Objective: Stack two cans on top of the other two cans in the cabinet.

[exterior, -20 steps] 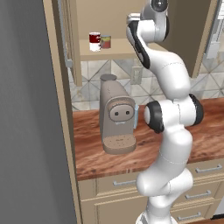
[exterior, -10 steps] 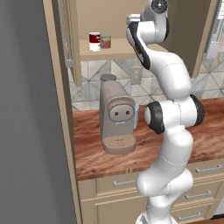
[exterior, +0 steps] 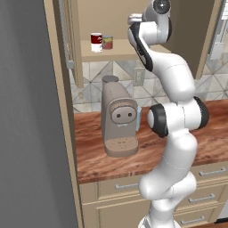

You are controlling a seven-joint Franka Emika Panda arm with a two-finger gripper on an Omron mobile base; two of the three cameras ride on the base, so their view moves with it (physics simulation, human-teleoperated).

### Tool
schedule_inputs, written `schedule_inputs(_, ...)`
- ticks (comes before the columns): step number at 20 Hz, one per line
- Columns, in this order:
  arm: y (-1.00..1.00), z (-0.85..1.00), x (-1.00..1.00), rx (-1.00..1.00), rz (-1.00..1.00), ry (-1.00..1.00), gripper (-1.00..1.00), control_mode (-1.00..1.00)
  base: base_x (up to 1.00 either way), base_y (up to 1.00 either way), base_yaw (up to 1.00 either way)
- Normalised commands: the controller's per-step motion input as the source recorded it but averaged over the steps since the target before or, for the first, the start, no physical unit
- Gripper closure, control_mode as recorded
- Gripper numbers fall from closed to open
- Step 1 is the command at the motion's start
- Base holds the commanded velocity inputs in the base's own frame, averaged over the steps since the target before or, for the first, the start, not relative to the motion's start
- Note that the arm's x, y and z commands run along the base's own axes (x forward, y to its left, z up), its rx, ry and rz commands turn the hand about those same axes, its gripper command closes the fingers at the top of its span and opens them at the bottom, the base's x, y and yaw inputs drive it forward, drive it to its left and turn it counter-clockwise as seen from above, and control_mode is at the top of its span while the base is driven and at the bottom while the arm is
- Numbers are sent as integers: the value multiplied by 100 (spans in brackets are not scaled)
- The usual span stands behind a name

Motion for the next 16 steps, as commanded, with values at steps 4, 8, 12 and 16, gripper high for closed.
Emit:
schedule_inputs(4,6,0,-5,0,0,-1,100,-100,0,0,0)
schedule_inputs(8,0,0,-1,0,0,0,100,-100,0,0,0)
schedule_inputs(12,-1,0,0,0,0,0,100,-100,0,0,0)
schedule_inputs(16,-5,0,-2,0,0,0,100,-100,0,0,0)
